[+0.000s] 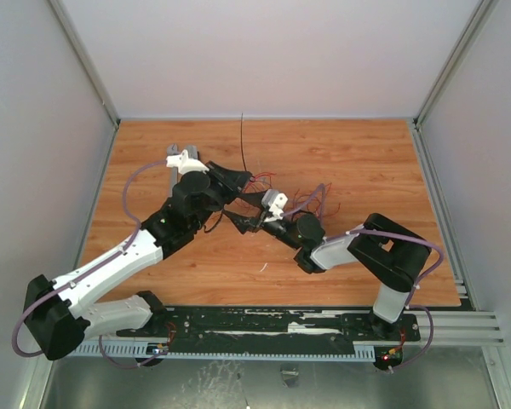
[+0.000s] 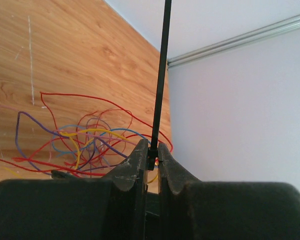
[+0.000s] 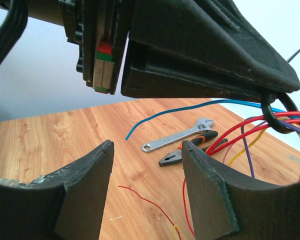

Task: Zip-tie the wires
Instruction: Tie the cable at the center of the board.

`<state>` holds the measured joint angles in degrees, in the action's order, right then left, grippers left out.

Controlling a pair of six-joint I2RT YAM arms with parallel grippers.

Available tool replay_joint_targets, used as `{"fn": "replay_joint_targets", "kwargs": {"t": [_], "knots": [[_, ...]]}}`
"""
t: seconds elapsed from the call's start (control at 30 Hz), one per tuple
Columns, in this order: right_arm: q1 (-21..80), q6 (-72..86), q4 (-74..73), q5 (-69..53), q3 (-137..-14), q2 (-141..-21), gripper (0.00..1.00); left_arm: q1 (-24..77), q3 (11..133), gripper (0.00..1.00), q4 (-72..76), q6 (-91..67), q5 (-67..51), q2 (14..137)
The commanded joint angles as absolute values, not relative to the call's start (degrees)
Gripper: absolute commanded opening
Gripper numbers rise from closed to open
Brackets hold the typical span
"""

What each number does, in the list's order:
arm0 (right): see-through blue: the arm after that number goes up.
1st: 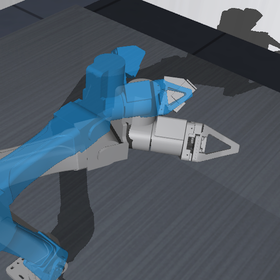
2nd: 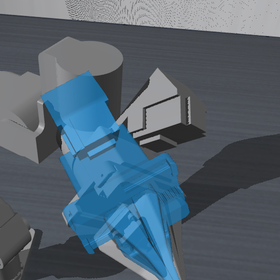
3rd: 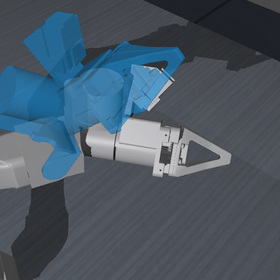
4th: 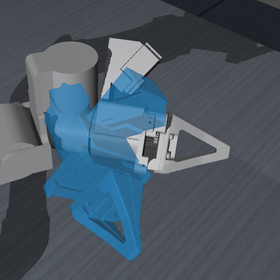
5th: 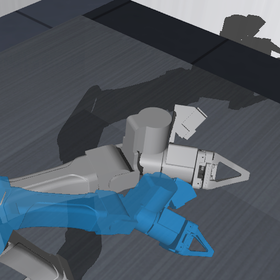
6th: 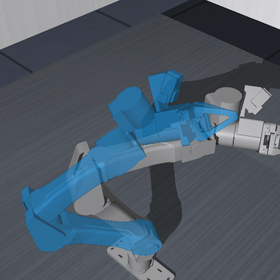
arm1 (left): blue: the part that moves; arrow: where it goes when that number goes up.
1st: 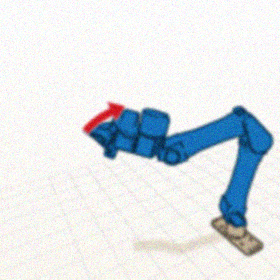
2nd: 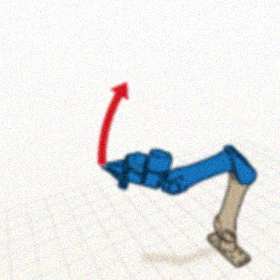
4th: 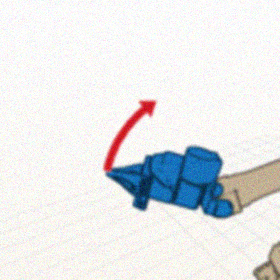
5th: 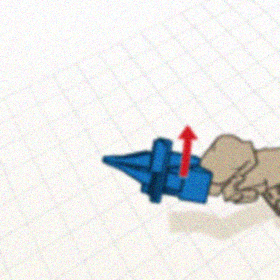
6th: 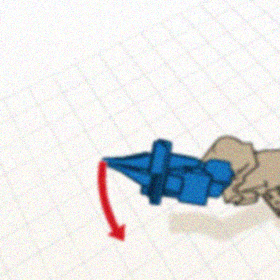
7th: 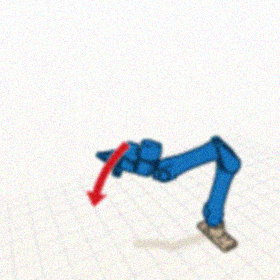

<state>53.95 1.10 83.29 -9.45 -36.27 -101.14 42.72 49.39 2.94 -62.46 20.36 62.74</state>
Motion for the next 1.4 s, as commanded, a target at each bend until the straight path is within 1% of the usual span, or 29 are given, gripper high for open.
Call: {"fn": "replay_joint_targets", "kwargs": {"t": [0.0, 0.37, 0.63, 1.07, 1.17, 1.23, 1.27, 1.37], "knots": [[53.3, 1.6, 107.2, -11.2, -37.3, -101.1, 0.57, 42.4, 48.8, 0.0, 5.6, -64.0, 19.6, 61.0], [52.9, 1.5, 107.2, -13.1, -38.0, -101.2, 0.55, 42.4, 48.2, 0.0, 6.4, -65.4, 18.7, 60.3], [51.4, 0.8, 107.2, -17.0, -38.0, -100.6, 0.54, 42.4, 47.5, 0.0, 7.9, -67.1, 17.7, 60.4], [49.5, 2.7, 107.2, -17.6, -38.8, -100.1, 0.53, 42.4, 46.4, 0.0, 9.8, -69.2, 15.8, 61.5], [49.3, 2.9, 107.2, -17.7, -38.6, -99.8, 0.46, 42.4, 46.1, 0.0, 10.1, -69.4, 15.7, 61.6], [49.2, 3.1, 107.2, -17.8, -38.5, -99.7, 0.39, 42.4, 46.0, 0.0, 10.3, -69.5, 15.6, 61.7], [49.2, 3.1, 107.2, -17.7, -38.5, -99.7, 0.34, 42.4, 46.0, 0.0, 10.3, -69.6, 15.6, 61.8], [49.1, 3.2, 107.2, -17.4, -38.1, -99.5, 0.22, 42.4, 45.9, 0.0, 10.3, -69.6, 15.6, 62.0]]}}
